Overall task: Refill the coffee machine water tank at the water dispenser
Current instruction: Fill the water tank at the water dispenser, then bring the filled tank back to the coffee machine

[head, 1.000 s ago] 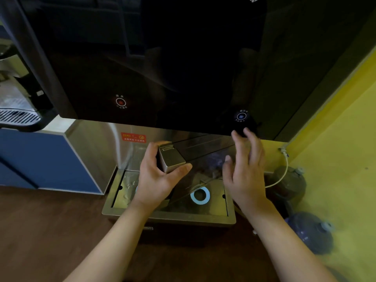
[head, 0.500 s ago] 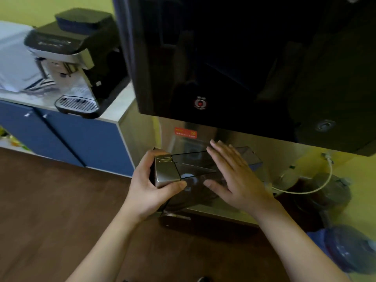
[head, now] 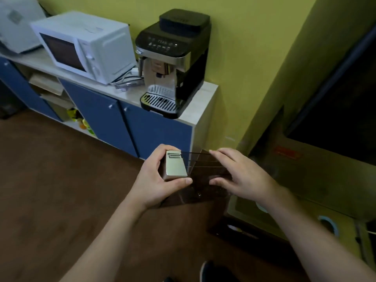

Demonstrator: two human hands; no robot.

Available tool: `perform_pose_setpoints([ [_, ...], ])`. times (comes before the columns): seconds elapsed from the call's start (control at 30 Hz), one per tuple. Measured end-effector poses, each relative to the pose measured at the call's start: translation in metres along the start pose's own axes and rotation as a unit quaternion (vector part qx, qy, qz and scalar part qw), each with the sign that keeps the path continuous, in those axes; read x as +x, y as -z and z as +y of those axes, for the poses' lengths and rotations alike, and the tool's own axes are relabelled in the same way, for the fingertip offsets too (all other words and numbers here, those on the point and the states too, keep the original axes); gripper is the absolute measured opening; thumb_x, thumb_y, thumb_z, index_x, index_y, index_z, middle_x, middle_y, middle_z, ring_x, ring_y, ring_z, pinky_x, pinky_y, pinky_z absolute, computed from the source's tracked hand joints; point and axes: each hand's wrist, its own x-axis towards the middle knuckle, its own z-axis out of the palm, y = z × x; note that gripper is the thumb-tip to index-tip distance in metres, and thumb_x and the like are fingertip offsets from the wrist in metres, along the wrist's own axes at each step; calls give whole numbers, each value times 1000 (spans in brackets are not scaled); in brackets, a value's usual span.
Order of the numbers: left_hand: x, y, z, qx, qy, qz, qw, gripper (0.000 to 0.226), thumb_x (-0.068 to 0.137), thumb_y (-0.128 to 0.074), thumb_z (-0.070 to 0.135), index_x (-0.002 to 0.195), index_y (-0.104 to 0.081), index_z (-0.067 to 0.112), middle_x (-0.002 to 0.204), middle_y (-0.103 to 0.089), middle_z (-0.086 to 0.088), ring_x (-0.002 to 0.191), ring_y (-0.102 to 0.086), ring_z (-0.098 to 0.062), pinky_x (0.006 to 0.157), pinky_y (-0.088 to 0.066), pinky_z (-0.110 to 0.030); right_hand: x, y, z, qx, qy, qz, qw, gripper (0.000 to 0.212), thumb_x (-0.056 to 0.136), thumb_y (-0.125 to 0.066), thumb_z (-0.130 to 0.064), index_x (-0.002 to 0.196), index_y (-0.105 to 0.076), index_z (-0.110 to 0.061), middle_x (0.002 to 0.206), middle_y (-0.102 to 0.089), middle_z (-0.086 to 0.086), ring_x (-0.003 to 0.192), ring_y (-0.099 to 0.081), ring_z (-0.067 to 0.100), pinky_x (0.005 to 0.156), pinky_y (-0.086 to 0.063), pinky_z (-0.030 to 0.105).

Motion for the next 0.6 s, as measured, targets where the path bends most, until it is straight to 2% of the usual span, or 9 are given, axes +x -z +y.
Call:
perform_pose_setpoints([
  [0.13,38,29,-31,6,27,0,1000,58,65,-86,38,113,-56,21,100,-62,8,97,-62,-17,80,-53,-31,60,-9,10,11,12,-21,1000,81,85,-52,-62,149,-35,-17,144,-46,2,131,-43,17,107,-41,32],
  [0.27,100,45,-59,52,30,-23,998,57,68,-87,38,112,-55,23,104,-64,5,100,-64,-15,83,-55,-37,131,-15,47,14,17,-39,999,80,80,-63,-59,145,-41,-17,140,-49,0,128,-46,15,104,-37,25],
  [0.37,141,54,-74,113,50,-52,991,54,65,-87,39,105,-53,30,98,-62,11,91,-63,-9,75,-55,-36,177,-17,70,16,18,-41,999,78,77,-73,-52,141,-43,-20,139,-49,-2,129,-44,13,105,-34,21],
  [0.5,197,65,-92,151,84,-79,982,51,62,-83,38,97,-46,33,89,-60,9,76,-62,-8,59,-53,-35,239,-7,94,27,7,-40,999,71,74,-80,-43,134,-47,-23,134,-52,-5,126,-46,13,103,-40,28],
  [0.6,234,65,-107,162,101,-84,978,53,61,-82,40,95,-42,35,89,-59,10,76,-61,-6,57,-52,-31,280,5,113,19,-14,-58,998,73,72,-83,-39,134,-48,-25,135,-52,-7,126,-46,12,104,-39,27],
])
